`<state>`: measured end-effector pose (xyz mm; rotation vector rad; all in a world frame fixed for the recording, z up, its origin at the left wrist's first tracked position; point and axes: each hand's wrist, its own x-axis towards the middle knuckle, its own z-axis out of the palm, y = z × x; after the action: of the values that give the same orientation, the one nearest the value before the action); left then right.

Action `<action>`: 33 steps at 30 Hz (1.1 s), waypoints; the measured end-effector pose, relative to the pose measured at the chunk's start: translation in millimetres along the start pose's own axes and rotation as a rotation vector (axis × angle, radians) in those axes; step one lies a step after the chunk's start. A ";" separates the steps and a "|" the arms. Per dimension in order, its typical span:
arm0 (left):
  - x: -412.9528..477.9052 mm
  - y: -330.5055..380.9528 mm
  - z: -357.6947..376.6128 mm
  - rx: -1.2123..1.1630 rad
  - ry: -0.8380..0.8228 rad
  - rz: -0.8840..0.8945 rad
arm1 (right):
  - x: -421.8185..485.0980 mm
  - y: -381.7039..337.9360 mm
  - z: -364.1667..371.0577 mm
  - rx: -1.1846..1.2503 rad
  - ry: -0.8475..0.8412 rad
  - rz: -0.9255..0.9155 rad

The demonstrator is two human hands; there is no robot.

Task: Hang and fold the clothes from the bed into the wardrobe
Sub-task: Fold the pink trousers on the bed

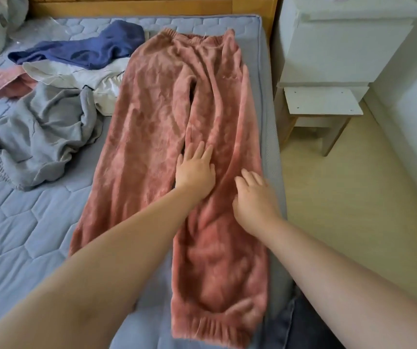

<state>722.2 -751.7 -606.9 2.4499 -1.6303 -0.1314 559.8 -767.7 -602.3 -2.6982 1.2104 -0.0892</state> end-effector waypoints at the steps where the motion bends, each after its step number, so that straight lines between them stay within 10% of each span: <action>1: 22.8 -3.0 5.7 0.038 0.005 -0.013 | 21.6 7.0 2.9 0.011 -0.009 -0.024; 10: 209.4 -28.6 47.3 0.115 0.017 -0.339 | 212.5 93.1 32.1 0.016 0.019 -0.139; 15: 203.0 -27.3 68.7 0.032 0.193 -0.387 | 228.7 143.5 17.3 -0.016 0.020 -0.097; 27: 210.9 -26.3 58.1 0.010 0.027 -0.430 | 334.4 99.0 -25.9 -0.065 -0.095 -0.267; 33: 215.7 -29.0 54.0 -0.001 -0.026 -0.438 | 427.4 106.5 -11.9 -0.294 -0.402 -0.418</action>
<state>822.6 -945.4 -658.4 2.7736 -1.0740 -0.2262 764.7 -1157.4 -619.4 -2.9703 0.5728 0.5890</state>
